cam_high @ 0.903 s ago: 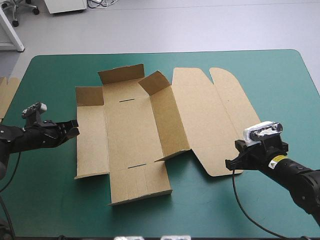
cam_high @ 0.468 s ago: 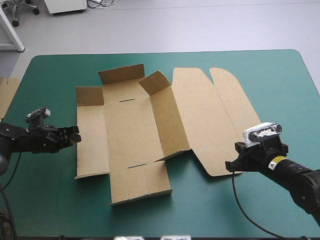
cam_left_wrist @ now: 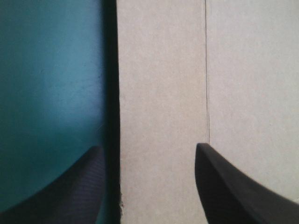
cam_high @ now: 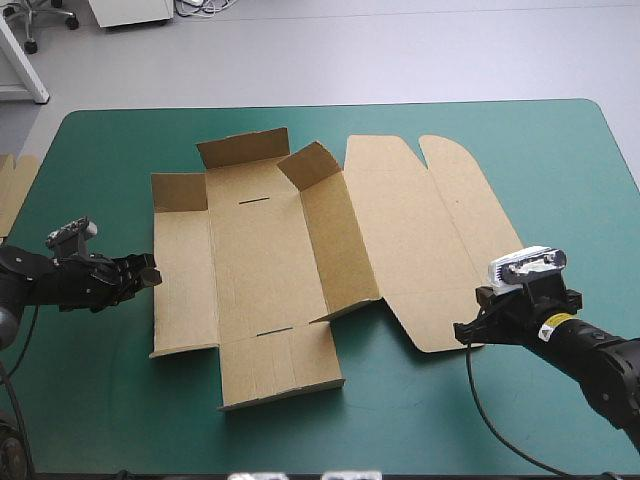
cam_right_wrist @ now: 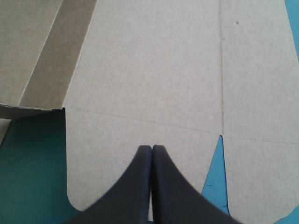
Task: Fold the box
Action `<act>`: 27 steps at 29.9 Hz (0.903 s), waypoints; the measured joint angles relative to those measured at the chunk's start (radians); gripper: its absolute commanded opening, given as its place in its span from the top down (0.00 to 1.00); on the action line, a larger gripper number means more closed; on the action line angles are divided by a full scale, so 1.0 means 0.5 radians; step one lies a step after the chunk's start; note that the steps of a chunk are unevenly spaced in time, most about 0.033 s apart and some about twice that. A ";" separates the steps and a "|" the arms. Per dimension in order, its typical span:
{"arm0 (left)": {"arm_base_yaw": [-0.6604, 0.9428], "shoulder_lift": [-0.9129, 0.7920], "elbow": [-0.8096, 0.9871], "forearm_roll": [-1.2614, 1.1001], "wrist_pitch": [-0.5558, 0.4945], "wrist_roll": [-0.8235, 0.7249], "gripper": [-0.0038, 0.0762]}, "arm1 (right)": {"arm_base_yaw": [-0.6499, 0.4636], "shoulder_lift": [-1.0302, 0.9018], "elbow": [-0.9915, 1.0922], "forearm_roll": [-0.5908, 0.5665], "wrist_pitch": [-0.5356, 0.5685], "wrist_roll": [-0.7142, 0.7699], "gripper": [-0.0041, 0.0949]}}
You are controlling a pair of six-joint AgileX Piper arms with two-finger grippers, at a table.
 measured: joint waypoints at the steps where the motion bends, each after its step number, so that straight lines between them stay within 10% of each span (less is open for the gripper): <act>1: 0.007 0.025 0.000 -0.023 0.002 0.000 0.48 | 0.000 0.000 -0.002 -0.002 0.000 0.002 0.98; 27: 0.396 0.584 0.021 -0.675 0.405 0.682 0.47 | 0.000 0.000 -0.002 -0.160 0.030 0.115 0.98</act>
